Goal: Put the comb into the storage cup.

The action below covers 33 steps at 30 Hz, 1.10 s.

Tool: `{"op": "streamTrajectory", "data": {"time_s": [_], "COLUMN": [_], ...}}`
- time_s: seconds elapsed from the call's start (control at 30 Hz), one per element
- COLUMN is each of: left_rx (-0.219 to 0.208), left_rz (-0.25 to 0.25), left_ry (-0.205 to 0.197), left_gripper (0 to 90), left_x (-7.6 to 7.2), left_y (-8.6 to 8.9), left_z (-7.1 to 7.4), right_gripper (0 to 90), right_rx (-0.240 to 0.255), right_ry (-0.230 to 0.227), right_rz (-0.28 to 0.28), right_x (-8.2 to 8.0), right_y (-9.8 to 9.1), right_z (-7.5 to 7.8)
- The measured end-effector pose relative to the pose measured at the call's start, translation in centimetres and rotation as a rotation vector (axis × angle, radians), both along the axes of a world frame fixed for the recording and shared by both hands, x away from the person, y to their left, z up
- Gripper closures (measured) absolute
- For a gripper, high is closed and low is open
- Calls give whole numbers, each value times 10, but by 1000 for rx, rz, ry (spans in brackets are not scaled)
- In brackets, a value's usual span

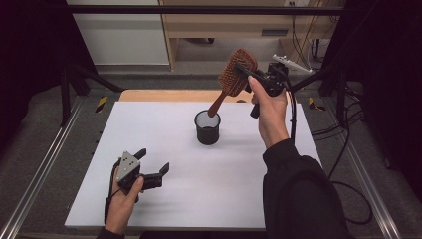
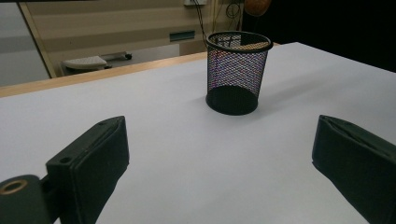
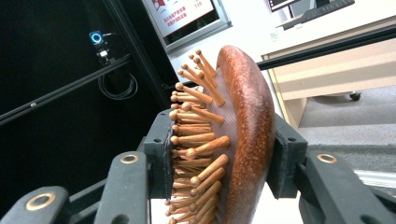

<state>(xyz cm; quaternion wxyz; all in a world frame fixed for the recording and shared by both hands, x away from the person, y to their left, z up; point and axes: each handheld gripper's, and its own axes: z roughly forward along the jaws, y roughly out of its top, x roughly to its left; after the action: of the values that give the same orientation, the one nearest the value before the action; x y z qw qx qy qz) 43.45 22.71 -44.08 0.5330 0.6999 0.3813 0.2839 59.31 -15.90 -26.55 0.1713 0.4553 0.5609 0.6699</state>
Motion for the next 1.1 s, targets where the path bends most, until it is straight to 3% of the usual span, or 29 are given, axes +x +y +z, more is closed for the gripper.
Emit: {"op": "streamTrajectory", "data": {"time_s": [1.1], "left_rx": [1], "left_rz": [-6], "left_ry": [0], "left_gripper": [39], "left_x": [0], "left_y": [0], "left_z": [0], "right_gripper": [520], "right_rx": [-53], "right_ry": [25], "right_rz": [38], "right_x": [10], "right_y": [23], "right_z": [-12]}}
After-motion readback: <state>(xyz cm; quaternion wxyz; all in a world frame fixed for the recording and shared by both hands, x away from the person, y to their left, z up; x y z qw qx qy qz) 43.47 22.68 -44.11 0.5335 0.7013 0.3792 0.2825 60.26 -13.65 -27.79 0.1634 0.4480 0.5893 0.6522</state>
